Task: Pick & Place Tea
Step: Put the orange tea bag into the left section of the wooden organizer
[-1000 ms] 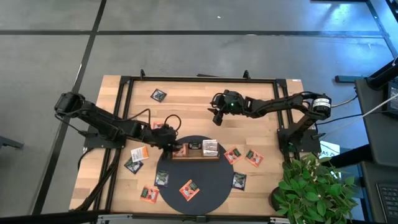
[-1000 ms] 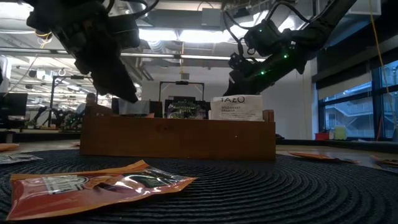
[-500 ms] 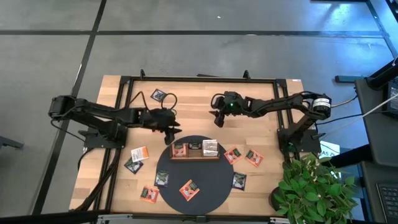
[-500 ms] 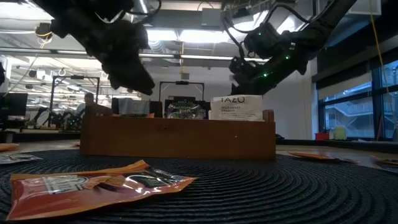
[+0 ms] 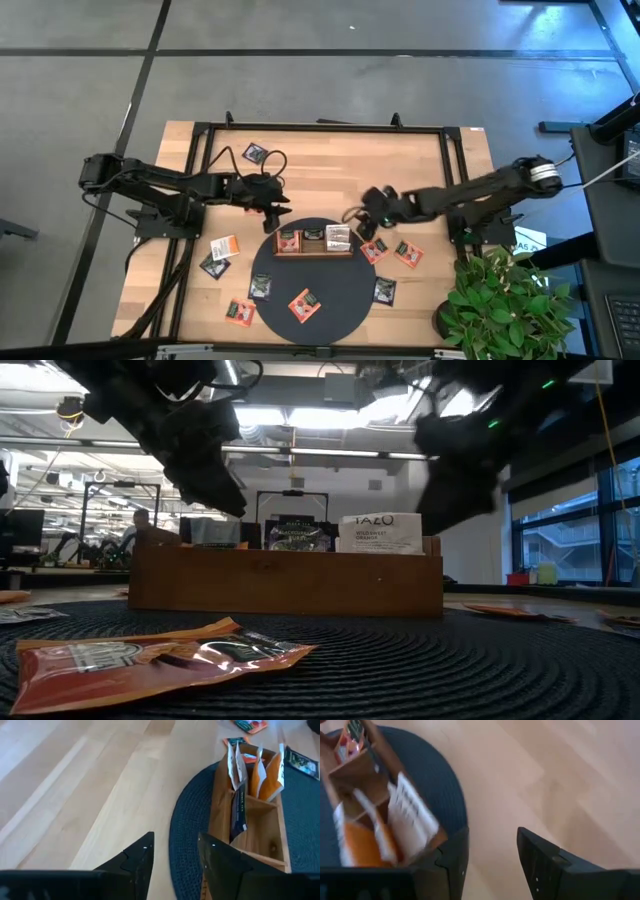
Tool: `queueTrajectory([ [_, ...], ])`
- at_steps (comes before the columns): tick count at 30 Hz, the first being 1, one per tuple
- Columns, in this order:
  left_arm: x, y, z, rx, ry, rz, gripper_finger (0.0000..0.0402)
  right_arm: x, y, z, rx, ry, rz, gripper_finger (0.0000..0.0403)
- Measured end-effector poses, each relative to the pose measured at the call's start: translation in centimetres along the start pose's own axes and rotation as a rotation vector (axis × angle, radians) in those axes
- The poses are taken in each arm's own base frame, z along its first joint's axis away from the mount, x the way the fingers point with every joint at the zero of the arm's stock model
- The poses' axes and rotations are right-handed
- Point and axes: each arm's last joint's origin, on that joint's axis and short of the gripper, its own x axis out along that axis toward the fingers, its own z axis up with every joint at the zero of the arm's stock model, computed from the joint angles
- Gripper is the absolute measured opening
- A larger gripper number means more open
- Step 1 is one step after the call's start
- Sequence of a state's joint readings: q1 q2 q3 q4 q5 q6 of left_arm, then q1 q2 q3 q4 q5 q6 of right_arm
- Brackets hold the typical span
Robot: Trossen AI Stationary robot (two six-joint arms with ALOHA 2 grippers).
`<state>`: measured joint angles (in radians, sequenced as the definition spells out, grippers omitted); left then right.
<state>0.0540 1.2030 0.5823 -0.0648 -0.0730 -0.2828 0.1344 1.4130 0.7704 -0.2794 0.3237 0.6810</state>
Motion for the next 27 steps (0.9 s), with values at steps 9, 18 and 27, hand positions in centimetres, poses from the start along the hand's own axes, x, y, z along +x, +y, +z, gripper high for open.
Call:
queueTrajectory([
  [9, 0.0, -0.1, -0.8, 0.083, 0.096, -0.073, 0.015, -5.3, 2.5, -5.1, 0.028, 0.157, 0.041, 0.0168],
  [18, 0.0, -0.1, -0.8, 0.109, 0.094, -0.072, 0.0152, -5.5, 2.0, -9.5, 0.145, 0.471, -0.188, 0.0168],
  [27, 0.0, 0.2, -0.7, 0.113, 0.073, 0.003, 0.0148, -3.2, 2.6, -11.9, 0.061, 0.66, -0.253, 0.0168],
])
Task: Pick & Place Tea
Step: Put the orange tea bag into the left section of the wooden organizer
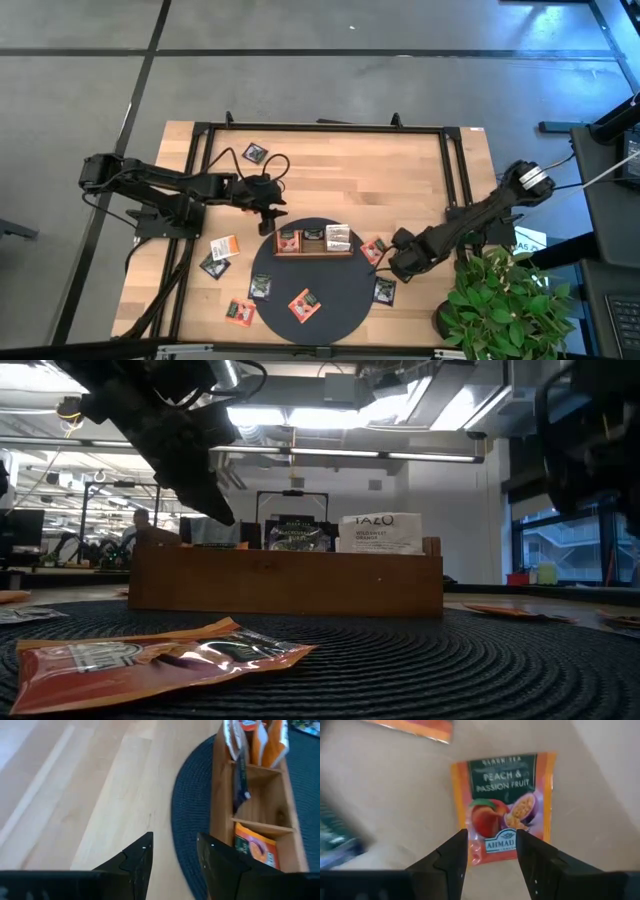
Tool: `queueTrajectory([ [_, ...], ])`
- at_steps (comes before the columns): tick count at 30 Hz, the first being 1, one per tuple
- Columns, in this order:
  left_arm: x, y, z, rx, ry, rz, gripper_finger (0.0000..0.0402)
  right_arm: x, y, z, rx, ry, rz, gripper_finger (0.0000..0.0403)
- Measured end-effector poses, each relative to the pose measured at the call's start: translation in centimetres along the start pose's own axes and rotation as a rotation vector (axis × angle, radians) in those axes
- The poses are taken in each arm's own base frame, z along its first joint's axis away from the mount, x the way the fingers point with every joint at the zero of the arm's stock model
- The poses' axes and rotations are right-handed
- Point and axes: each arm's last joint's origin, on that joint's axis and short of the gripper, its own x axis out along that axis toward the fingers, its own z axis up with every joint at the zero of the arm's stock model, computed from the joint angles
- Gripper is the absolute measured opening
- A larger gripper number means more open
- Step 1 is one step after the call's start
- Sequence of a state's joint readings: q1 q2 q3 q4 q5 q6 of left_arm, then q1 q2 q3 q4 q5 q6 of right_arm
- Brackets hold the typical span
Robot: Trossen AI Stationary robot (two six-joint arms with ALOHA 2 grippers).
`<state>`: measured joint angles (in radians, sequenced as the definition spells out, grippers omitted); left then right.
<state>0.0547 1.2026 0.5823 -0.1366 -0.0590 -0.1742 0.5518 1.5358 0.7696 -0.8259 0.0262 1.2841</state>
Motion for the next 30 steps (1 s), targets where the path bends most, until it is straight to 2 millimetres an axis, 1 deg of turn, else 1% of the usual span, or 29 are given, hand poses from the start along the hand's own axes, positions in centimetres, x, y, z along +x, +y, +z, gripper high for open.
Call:
queueTrajectory([
  [2, 0.0, 0.0, 0.2, 0.016, -0.021, 0.022, 0.0149, 0.8, 0.2, 0.1, 0.039, 0.008, -0.034, 0.0168],
  [5, 0.0, 0.1, 0.4, 0.047, -0.051, 0.037, 0.0151, 1.6, 0.4, 0.7, 0.199, 0.006, -0.067, 0.0168],
  [11, -0.1, 0.0, 0.9, 0.142, -0.097, 0.035, 0.0152, 2.0, -0.2, 2.9, 0.78, -0.037, -0.068, 0.0168],
  [13, -0.1, 0.0, 1.0, 0.175, -0.104, 0.036, 0.015, 2.0, -0.6, 3.7, 0.941, -0.047, -0.071, 0.0168],
  [15, -0.1, -0.1, 1.0, 0.194, -0.111, 0.036, 0.0149, 2.0, -1.2, 4.6, 1.059, -0.051, -0.087, 0.0168],
  [18, -0.1, -0.1, 1.2, 0.195, -0.129, 0.035, 0.0149, 2.1, -2.7, 6.1, 1.14, -0.093, -0.138, 0.0168],
  [21, -0.1, -0.1, 1.2, 0.195, -0.13, 0.035, 0.0152, 2.3, -4.0, 7.6, 1.174, -0.189, -0.168, 0.0168],
  [23, -0.1, -0.1, 1.2, 0.194, -0.13, 0.035, 0.0152, 2.4, -4.5, 8.5, 1.19, -0.264, -0.158, 0.0168],
  [26, -0.1, -0.1, 1.2, 0.183, -0.13, 0.034, 0.0151, 2.4, -4.8, 9.7, 1.198, -0.391, -0.123, 0.0167],
  [28, -0.1, -0.1, 1.2, 0.178, -0.13, 0.034, 0.0149, 2.4, -4.7, 10.6, 1.215, -0.464, -0.058, 0.0167],
  [30, -0.1, -0.1, 1.2, 0.176, -0.13, 0.034, 0.0148, 2.4, -4.6, 11.5, 1.19, -0.521, -0.009, 0.0167],
])
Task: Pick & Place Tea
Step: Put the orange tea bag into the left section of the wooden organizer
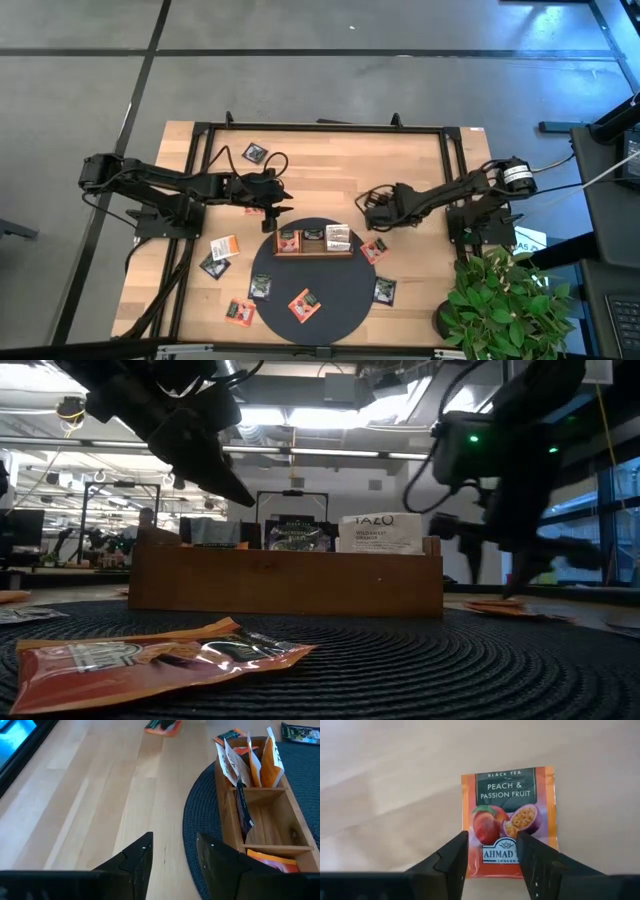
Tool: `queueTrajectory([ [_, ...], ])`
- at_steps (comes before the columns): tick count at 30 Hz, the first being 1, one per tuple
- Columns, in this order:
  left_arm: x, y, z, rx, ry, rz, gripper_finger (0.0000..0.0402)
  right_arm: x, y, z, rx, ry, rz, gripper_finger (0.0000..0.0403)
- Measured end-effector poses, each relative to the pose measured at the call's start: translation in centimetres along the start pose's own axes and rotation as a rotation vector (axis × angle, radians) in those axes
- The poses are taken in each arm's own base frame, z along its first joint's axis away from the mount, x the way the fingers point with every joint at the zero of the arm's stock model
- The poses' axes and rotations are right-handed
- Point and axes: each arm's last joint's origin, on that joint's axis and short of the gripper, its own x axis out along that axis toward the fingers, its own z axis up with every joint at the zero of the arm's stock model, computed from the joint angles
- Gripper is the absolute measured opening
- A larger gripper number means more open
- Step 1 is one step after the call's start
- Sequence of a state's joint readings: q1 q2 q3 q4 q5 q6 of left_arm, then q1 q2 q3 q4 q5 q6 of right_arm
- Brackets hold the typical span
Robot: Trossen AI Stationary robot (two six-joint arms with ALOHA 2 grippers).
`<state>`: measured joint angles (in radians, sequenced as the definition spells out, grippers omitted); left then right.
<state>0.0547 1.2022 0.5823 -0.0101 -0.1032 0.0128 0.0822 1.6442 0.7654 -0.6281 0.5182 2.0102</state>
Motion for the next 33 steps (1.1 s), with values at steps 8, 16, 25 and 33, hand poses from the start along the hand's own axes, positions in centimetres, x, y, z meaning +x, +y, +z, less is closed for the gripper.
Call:
queueTrajectory([
  [8, 0.0, 0.0, 0.1, -0.048, -0.013, 0.0, 0.0152, 0.9, 2.7, 1.2, -0.079, 0.004, 0.168, 0.0167],
  [16, -0.1, 0.0, 1.4, -0.106, -0.146, -0.005, 0.0149, 0.3, 3.6, 3.8, -0.36, -0.082, 0.204, 0.0167],
  [25, 3.8, 1.3, 3.9, -0.175, -0.201, -0.035, 0.0152, -1.5, 4.2, 7.5, -0.666, -0.075, 0.289, 0.0167],
  [33, 11.5, 3.3, 6.8, -0.187, -0.14, 0.022, 0.0149, -0.8, 4.1, 9.4, -0.754, 0.009, 0.287, 0.0167],
])
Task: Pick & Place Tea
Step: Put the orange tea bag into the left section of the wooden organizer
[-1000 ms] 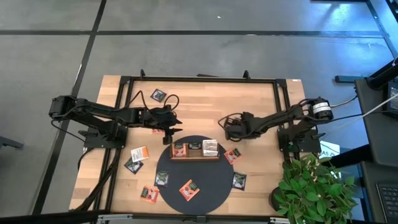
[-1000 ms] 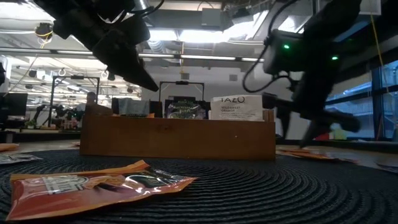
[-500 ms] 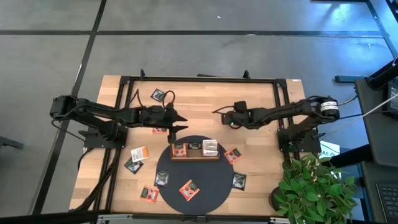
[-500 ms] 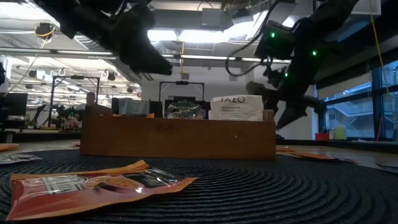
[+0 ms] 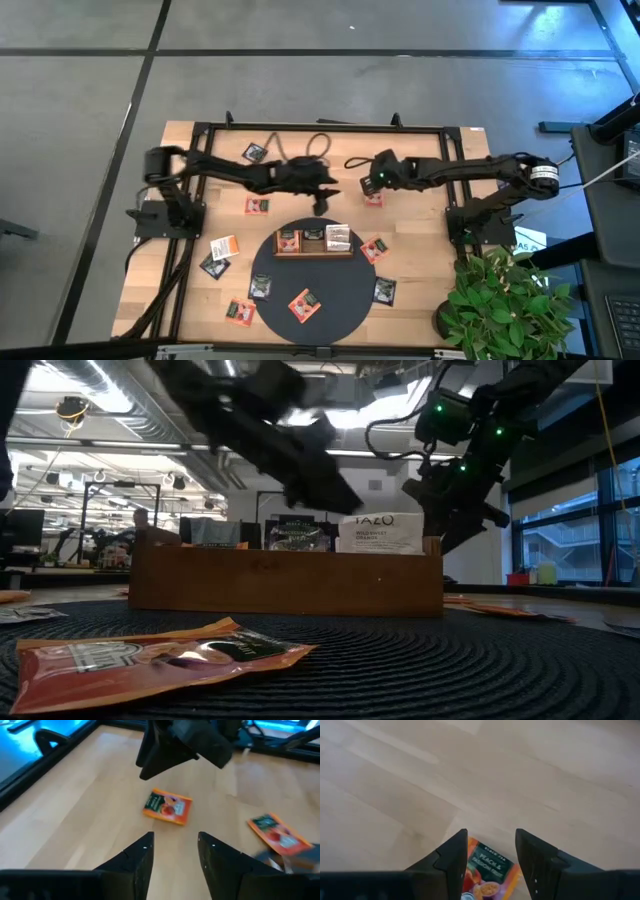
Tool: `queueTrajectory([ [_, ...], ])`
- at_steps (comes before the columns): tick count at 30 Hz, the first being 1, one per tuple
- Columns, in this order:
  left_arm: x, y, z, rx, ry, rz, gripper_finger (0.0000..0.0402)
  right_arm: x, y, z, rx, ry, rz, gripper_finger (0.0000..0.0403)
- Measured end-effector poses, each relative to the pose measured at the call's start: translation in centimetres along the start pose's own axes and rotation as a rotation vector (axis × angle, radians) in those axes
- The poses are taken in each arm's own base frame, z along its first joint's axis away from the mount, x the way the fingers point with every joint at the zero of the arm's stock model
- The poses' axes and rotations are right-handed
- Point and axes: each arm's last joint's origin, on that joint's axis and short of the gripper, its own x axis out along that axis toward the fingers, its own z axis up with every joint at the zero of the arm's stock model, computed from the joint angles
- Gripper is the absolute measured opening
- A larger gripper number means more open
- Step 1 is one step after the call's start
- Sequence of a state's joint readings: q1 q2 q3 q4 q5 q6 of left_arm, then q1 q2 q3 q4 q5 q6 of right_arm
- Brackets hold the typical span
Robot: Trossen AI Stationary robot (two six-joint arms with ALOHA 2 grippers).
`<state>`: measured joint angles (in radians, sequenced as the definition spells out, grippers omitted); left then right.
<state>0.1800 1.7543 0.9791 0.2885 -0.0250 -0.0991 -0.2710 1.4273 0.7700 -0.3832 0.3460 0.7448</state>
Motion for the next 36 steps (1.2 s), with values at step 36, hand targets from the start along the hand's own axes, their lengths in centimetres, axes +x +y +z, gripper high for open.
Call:
queueTrajectory([
  [36, 15.7, -0.2, -3.4, -0.057, 0.135, 0.014, 0.0152, 2.4, -4.9, -2.8, 0.084, 0.118, 0.145, 0.0168],
])
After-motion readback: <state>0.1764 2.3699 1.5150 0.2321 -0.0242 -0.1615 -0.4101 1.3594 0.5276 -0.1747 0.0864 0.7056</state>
